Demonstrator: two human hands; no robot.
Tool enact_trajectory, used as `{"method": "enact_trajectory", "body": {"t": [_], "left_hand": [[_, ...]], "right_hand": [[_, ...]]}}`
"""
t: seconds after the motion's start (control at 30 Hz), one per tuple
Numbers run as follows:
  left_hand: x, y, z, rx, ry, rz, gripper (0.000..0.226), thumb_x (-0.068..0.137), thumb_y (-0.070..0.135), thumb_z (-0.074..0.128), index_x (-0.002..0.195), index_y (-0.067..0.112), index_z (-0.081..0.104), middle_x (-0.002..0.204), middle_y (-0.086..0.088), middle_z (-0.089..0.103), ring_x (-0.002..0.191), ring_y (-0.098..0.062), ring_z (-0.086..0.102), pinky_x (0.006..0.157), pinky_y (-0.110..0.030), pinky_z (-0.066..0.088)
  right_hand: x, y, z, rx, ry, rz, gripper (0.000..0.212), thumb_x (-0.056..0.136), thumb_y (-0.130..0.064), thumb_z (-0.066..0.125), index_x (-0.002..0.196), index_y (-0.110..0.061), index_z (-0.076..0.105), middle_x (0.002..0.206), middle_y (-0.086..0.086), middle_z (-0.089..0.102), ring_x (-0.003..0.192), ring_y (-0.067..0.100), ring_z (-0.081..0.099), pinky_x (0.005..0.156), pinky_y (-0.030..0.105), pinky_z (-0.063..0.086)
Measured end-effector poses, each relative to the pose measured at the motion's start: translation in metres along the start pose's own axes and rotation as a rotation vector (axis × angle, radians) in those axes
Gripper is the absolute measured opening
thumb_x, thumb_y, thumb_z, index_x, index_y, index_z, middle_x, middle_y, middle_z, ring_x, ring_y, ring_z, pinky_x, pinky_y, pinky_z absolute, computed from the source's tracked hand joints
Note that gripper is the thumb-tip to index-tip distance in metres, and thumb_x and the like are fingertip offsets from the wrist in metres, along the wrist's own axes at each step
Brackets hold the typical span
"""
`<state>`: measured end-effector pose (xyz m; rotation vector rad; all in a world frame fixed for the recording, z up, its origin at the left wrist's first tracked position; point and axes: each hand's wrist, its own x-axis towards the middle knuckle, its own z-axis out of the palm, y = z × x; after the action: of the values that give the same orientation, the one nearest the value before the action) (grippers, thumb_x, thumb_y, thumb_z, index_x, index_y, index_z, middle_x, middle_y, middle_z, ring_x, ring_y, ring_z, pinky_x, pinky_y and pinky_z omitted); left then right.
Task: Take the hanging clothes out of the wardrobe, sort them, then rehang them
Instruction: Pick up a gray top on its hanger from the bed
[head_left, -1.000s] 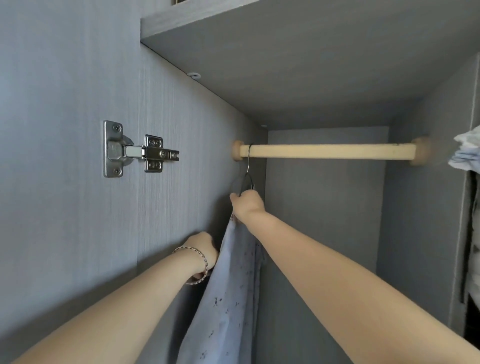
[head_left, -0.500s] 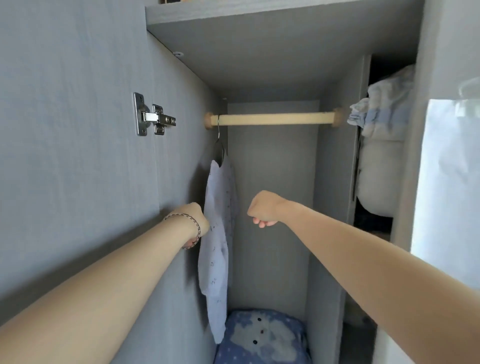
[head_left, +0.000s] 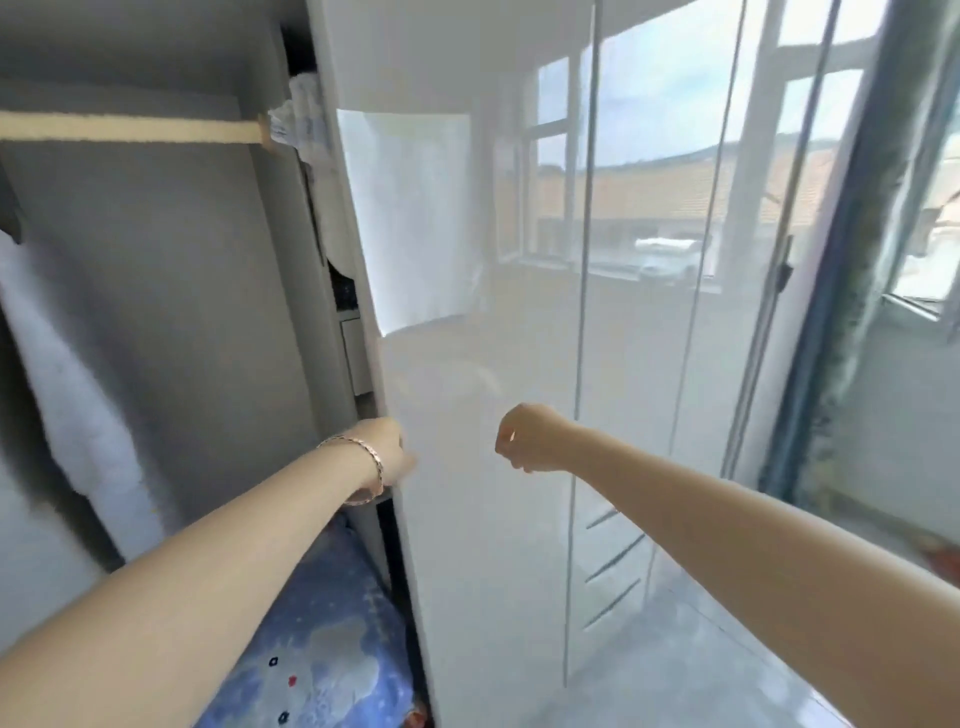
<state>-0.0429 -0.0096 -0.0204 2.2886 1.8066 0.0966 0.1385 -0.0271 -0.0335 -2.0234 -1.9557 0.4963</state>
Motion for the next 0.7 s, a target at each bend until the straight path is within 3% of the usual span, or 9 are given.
{"method": "enact_trajectory", "body": {"t": [0.1,0.2,0.33,0.53,0.63,0.7], "left_hand": [[-0.009,0.065,0.044,-0.011,-0.049,0.126,0.014,0.089,0.018,0.044,0.076,0.015,0.05,0.085,-0.008,0.062,0.078,-0.025,0.06,0.059,-0.024,0.039],[-0.024,0.133,0.102,0.012,-0.105,0.284,0.017,0.087,0.018,0.045,0.071,0.018,0.049,0.086,-0.005,0.062,0.094,-0.027,0.065,0.073,-0.027,0.044],[-0.069,0.22,0.174,0.092,-0.156,0.484,0.021,0.091,0.021,0.042,0.097,0.013,0.061,0.109,-0.01,0.063,0.104,-0.028,0.059,0.084,-0.031,0.046],[-0.175,0.332,0.264,0.096,-0.308,0.812,0.016,0.09,0.02,0.044,0.094,0.015,0.058,0.096,-0.005,0.058,0.094,-0.027,0.057,0.075,-0.027,0.042],[-0.237,0.374,0.309,0.081,-0.395,0.976,0.009,0.088,0.02,0.045,0.083,0.019,0.053,0.088,-0.002,0.055,0.081,-0.024,0.051,0.073,-0.028,0.042],[-0.286,0.396,0.338,0.116,-0.463,1.116,0.011,0.088,0.02,0.045,0.086,0.019,0.056,0.088,-0.002,0.056,0.082,-0.023,0.051,0.074,-0.027,0.042]], "right_hand": [[-0.067,0.078,-0.004,0.007,0.076,0.149,0.029,0.088,-0.007,0.043,0.103,0.005,0.066,0.103,0.023,0.068,0.077,0.024,0.055,0.059,0.024,0.047],[-0.142,0.148,-0.003,-0.03,0.114,0.318,0.03,0.091,-0.014,0.042,0.107,-0.005,0.065,0.108,0.013,0.067,0.091,0.027,0.061,0.079,0.031,0.052],[-0.257,0.226,0.018,-0.078,0.139,0.536,0.028,0.092,-0.021,0.043,0.105,-0.013,0.065,0.11,0.009,0.064,0.102,0.031,0.06,0.079,0.03,0.046],[-0.446,0.278,0.065,-0.057,0.164,0.915,0.026,0.09,-0.02,0.044,0.104,-0.016,0.066,0.112,0.007,0.065,0.102,0.03,0.06,0.081,0.029,0.046],[-0.533,0.288,0.099,0.038,0.2,1.122,0.026,0.089,-0.02,0.045,0.101,-0.013,0.067,0.109,0.006,0.066,0.101,0.03,0.06,0.079,0.031,0.047],[-0.594,0.285,0.128,0.142,0.262,1.296,0.026,0.089,-0.019,0.045,0.099,-0.011,0.067,0.106,0.008,0.067,0.1,0.03,0.061,0.078,0.032,0.047]]}}
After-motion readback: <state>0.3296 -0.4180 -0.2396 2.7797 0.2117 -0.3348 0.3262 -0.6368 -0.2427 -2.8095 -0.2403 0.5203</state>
